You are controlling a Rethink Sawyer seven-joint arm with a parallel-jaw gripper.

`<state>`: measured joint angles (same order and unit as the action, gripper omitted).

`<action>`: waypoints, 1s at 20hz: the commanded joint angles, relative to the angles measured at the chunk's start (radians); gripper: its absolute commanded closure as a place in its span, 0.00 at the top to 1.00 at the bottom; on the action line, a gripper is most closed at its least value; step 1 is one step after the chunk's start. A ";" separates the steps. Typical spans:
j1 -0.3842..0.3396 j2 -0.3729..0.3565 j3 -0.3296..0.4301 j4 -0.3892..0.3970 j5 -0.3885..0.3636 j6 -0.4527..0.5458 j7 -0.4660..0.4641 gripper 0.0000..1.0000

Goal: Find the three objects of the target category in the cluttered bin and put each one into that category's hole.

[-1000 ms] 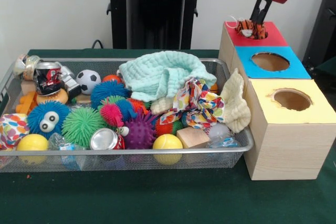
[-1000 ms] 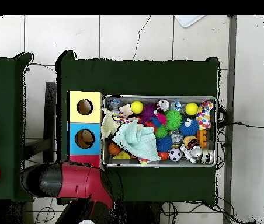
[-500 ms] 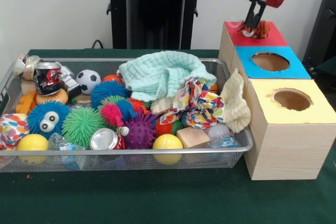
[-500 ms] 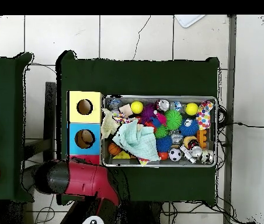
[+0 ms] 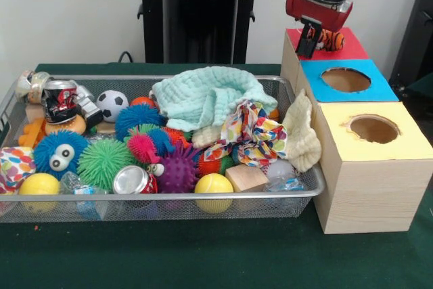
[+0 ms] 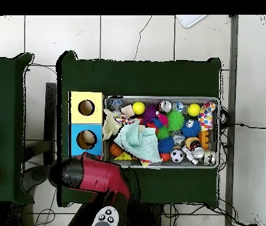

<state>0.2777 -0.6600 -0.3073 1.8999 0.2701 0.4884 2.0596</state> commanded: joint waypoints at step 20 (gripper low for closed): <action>0.059 -0.066 -0.027 0.023 -0.020 0.226 0.190 0.00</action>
<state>0.3196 -0.6761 -0.3356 1.9003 0.2693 0.5342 2.0596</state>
